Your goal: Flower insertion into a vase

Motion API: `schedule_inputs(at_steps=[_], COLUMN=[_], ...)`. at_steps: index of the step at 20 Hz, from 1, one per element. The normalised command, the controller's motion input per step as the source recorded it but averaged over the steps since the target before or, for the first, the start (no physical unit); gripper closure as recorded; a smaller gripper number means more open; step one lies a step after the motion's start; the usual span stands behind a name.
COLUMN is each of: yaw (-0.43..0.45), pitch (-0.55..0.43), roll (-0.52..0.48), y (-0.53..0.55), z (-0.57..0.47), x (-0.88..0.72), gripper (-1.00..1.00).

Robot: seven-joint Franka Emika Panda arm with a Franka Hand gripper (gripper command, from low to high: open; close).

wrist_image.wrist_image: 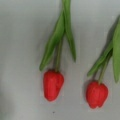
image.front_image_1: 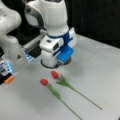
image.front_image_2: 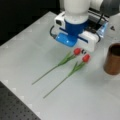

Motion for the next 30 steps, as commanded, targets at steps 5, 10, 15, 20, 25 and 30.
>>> schedule_inputs(at_steps=[5,10,15,20,25,30], yaw=[-0.075,-0.09,-0.048,-0.048,-0.062,-0.05], pitch=[0.154,0.168,0.141,0.135,0.124,0.064], roll=[0.138,0.069,0.052,0.03,0.02,0.045], y=[-0.04,-0.1,-0.02,0.0,0.06,0.03], z=[-0.2,-0.31,-0.21,-0.19,-0.14,-0.04], x=[0.47,0.51,0.4,0.24,0.17,0.14], gripper=[-1.0,-1.0,-1.0,-1.0,-1.0,-1.0])
